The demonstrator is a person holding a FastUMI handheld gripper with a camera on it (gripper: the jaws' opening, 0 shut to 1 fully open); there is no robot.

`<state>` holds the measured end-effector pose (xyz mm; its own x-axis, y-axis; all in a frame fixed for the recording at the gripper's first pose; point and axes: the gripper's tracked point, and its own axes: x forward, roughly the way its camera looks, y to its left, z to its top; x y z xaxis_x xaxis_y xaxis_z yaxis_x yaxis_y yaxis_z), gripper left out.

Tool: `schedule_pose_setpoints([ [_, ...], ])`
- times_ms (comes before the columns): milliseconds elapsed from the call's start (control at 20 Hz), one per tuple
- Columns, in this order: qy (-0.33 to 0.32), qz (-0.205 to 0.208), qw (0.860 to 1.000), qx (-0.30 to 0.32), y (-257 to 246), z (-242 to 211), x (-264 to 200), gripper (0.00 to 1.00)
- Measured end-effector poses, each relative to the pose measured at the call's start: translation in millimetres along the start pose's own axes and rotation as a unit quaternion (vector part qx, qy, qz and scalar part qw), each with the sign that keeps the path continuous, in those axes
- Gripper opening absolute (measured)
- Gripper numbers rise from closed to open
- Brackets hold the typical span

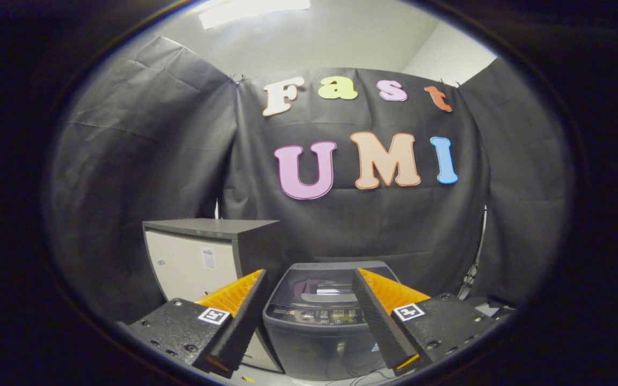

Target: Put the clothes into the washing machine and then close the washing machine lid.

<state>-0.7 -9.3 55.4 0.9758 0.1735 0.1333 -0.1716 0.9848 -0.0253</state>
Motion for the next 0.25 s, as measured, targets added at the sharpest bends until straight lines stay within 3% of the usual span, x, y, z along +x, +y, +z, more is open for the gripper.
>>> schedule_pose_setpoints([
  [250,-0.058,-0.044,0.997,0.022,-23.2,23.2,-3.0,0.96],
])
